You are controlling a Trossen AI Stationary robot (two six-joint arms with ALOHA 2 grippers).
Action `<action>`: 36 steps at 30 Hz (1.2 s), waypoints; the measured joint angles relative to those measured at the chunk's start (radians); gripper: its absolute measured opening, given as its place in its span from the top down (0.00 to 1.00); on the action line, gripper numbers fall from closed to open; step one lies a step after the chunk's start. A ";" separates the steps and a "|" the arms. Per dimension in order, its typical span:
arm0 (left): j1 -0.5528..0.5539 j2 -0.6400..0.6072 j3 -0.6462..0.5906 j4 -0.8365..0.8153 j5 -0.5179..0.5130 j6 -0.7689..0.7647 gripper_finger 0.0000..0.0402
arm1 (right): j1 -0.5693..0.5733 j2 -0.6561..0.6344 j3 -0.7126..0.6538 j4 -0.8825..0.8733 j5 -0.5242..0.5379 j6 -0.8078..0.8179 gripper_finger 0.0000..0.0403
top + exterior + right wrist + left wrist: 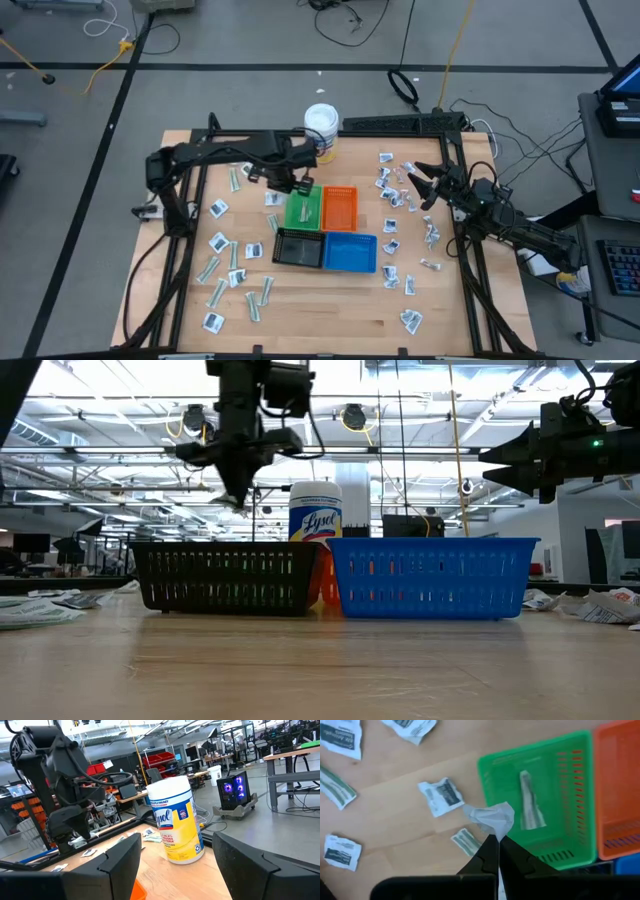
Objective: Pick & Place First Aid Supplies
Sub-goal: Put the bandage pack into the green bin
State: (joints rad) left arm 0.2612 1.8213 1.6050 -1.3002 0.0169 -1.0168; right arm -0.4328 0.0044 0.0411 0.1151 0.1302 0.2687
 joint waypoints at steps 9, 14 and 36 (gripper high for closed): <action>-0.037 0.112 0.065 0.044 -0.018 -0.040 0.99 | 0.000 0.000 0.000 0.000 0.000 0.000 0.40; -0.054 0.167 0.065 0.086 -0.017 -0.040 0.99 | 0.000 0.000 0.000 0.000 0.000 0.000 0.40; -0.077 0.279 0.059 0.146 -0.011 -0.029 0.89 | 0.000 0.000 0.000 0.000 0.000 0.000 0.40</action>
State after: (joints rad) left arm 0.1844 2.1006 1.6642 -1.1538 0.0055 -1.0462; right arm -0.4329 0.0040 0.0412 0.1150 0.1303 0.2684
